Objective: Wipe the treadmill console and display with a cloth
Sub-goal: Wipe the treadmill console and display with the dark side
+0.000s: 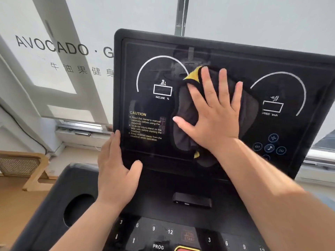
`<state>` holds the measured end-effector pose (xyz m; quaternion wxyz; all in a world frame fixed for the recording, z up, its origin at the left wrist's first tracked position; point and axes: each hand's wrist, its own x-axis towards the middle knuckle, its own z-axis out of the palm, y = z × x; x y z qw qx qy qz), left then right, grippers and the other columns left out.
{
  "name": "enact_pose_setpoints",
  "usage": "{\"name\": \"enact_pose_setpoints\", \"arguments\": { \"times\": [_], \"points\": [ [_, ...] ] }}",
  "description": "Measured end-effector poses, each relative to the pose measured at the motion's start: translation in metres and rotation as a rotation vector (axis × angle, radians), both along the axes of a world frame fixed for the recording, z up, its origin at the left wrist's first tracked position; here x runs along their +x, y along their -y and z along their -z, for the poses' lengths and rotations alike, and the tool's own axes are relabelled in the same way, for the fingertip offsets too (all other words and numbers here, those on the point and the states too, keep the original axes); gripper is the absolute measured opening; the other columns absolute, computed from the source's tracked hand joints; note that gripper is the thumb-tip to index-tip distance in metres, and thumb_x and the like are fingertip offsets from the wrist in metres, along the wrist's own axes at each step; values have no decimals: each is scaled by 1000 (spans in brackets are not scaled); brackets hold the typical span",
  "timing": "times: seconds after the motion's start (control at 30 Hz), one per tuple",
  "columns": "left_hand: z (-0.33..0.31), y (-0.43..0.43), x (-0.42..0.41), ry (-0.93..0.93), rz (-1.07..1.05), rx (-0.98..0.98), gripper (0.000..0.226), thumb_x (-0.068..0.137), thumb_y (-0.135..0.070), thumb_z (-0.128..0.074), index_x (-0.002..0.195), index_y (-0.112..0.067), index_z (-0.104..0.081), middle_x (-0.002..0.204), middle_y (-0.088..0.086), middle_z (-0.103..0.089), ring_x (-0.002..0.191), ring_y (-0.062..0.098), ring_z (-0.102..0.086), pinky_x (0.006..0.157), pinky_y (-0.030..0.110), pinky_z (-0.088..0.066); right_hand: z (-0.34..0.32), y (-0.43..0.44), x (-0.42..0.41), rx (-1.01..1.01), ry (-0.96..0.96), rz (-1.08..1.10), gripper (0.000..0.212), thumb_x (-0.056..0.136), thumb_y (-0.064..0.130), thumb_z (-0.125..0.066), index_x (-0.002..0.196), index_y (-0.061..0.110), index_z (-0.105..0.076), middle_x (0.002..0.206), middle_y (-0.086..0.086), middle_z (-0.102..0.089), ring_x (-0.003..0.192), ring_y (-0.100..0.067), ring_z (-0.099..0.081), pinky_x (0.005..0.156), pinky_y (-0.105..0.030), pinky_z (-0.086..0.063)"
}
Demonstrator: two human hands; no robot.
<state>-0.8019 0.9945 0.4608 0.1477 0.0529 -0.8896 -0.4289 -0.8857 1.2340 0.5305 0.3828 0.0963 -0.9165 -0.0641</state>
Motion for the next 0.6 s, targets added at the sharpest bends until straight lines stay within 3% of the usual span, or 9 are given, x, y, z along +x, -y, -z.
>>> {"name": "enact_pose_setpoints", "arguments": {
  "times": [0.2,0.43,0.6],
  "points": [
    [3,6,-2,-29,-8,12,88,83,-9,-67,158,-24,-24,158,-3,-33,148,17,-23,110,29,-22,-19,55,-22,23,27,-1,88,90,81,-41,161,29,-31,174,-5,-8,159,-40,-3,124,-67,1],
    [1,2,-1,-29,-14,8,89,81,-9,-67,158,-23,-24,157,-1,-34,147,19,-26,113,32,-23,47,85,13,188,166,-222,75,94,69,-47,159,32,-35,174,1,-8,160,-31,-2,126,-59,10],
    [-2,-8,1,-37,1,-149,86,77,-31,-61,156,-20,-29,164,9,-24,150,23,-19,123,45,-19,78,54,40,207,199,-268,70,95,63,-53,156,33,-41,173,5,-14,160,-28,-6,127,-56,5]
  ]
}}
